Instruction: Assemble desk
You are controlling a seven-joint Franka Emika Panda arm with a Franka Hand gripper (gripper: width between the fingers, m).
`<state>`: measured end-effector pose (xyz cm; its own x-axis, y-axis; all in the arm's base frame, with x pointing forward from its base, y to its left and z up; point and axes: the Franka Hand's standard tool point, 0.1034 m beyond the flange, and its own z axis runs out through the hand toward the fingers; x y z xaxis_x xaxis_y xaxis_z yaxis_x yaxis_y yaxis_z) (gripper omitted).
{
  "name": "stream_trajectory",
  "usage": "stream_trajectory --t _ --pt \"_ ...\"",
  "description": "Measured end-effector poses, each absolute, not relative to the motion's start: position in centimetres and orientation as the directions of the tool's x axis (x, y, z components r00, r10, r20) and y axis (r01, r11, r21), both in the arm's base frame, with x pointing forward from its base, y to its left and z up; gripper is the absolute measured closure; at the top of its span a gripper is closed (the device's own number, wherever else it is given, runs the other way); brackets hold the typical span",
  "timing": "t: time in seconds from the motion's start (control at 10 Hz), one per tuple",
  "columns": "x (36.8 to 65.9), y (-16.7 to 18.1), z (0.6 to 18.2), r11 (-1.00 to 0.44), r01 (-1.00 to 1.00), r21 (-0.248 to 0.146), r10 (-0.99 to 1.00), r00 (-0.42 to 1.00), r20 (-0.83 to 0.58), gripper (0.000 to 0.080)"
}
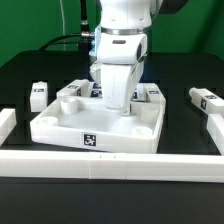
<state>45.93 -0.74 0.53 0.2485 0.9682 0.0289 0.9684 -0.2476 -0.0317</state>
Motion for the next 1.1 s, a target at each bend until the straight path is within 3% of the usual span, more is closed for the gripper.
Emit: stream_trajectory --t 0.2,0.5,0.9,1.1 --pt "46.4 0.0 0.5 -0.175 0.985 -0.006 0.984 0.175 0.030 0.0742" --pt "47.9 2.2 0.6 -0.031 0.999 -0.014 0.999 0.031 0.010 0.0742" --pt "48.0 2.2 0.6 -0.038 0.999 -0.012 0.999 0.038 0.011 0.0742" --pt "49.1 3.9 0.6 -0.025 1.000 -0.004 1.000 0.025 0.018 0.0742"
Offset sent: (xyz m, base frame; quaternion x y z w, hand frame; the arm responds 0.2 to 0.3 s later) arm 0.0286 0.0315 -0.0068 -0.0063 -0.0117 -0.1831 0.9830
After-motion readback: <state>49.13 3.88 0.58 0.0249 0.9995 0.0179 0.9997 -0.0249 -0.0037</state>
